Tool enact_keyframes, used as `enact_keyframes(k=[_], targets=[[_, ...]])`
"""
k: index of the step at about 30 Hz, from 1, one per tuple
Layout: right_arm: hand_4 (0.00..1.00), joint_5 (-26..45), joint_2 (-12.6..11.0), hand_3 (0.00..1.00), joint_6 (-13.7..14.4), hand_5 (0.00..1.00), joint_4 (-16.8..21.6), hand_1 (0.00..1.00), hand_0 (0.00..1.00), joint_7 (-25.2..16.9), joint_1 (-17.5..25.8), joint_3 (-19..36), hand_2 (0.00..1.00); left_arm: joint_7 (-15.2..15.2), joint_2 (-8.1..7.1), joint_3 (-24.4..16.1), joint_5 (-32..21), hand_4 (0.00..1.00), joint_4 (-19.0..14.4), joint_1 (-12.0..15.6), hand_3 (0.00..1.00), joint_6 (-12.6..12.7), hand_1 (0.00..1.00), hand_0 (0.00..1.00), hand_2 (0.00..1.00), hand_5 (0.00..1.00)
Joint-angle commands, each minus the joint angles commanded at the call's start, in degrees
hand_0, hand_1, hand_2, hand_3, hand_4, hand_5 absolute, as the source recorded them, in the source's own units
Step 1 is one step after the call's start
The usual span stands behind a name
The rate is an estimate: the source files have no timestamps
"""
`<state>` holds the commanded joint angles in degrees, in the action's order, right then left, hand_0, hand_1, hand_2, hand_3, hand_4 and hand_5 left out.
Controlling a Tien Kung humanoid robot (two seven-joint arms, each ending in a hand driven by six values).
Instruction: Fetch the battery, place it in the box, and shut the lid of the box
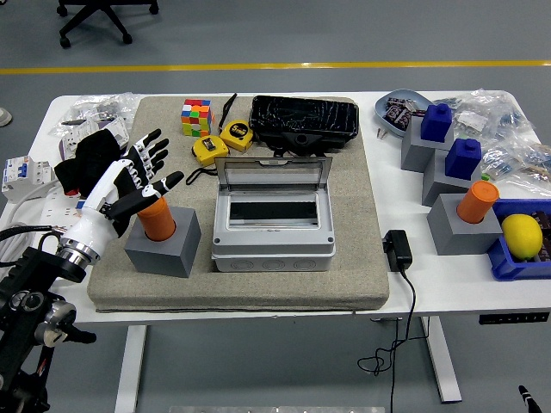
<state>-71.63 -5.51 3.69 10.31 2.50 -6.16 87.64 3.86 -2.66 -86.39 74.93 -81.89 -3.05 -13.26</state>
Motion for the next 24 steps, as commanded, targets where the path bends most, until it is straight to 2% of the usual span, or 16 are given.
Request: enact_keyframes(k=[1, 7, 8, 13, 14, 19, 20, 24], targets=[[0.998, 0.0, 0.0, 0.805, 0.0, 0.998, 0.0, 0.74, 0.821, 0.0, 0.0, 0.0, 0.748, 0.0, 0.0, -0.1, 0.1, 0.998, 0.1, 0.0, 0.998, 0.0, 0.998, 0.998, 0.998, 0.238], [0.998, 0.1, 0.0, 0.805, 0.0, 0.998, 0.0, 0.74, 0.821, -0.1, -0.1, -0.2, 0.748, 0.1, -0.02, -0.3, 0.6, 0.998, 0.9, 0.2, 0.998, 0.1, 0.998, 0.998, 0.998, 0.238], [0.998, 0.0, 0.0, 0.805, 0.0, 0.998, 0.0, 0.74, 0.82, -0.1, -0.1, -0.1, 0.748, 0.1, 0.01, -0.6, -0.4, 0.998, 1.6, 0.0, 0.998, 0.1, 0.988, 0.99, 0.996, 0.016], [0.998, 0.0, 0.0, 0.805, 0.0, 0.998, 0.0, 0.74, 0.82, 0.0, -0.1, -0.2, 0.748, -0.1, 0.08, -1.7, -6.4, 0.998, 2.6, 0.2, 0.998, -2.6, 0.988, 0.99, 0.996, 0.016], [0.998, 0.1, 0.0, 0.805, 0.0, 0.998, 0.0, 0.74, 0.82, 0.0, -0.1, -0.3, 0.748, -0.2, 0.09, -1.7, -6.8, 0.998, 2.4, 0.3, 0.937, -3.2, 0.914, 0.932, 0.886, 0.023], [0.998, 0.2, 0.1, 0.805, 0.0, 0.998, 0.0, 0.74, 0.82, 0.1, 0.0, -0.5, 0.748, -0.2, 0.35, -1.7, -7.6, 0.998, 2.5, 0.7, 0.937, -4.5, 0.914, 0.932, 0.886, 0.023], [0.998, 0.3, 0.1, 0.805, 0.0, 0.998, 0.0, 0.74, 0.82, 0.1, 0.0, -0.5, 0.748, -0.1, 0.42, -1.7, -7.9, 0.998, 2.6, 1.0, 0.88, -4.7, 0.875, 0.891, 0.845, 0.101], [0.998, 0.5, 0.1, 0.805, 0.0, 0.998, 0.0, 0.74, 0.82, 0.0, 0.0, -0.6, 0.748, -0.1, 0.32, -1.4, -8.0, 0.998, 2.5, 1.7, 0.88, -5.2, 0.875, 0.891, 0.845, 0.101]])
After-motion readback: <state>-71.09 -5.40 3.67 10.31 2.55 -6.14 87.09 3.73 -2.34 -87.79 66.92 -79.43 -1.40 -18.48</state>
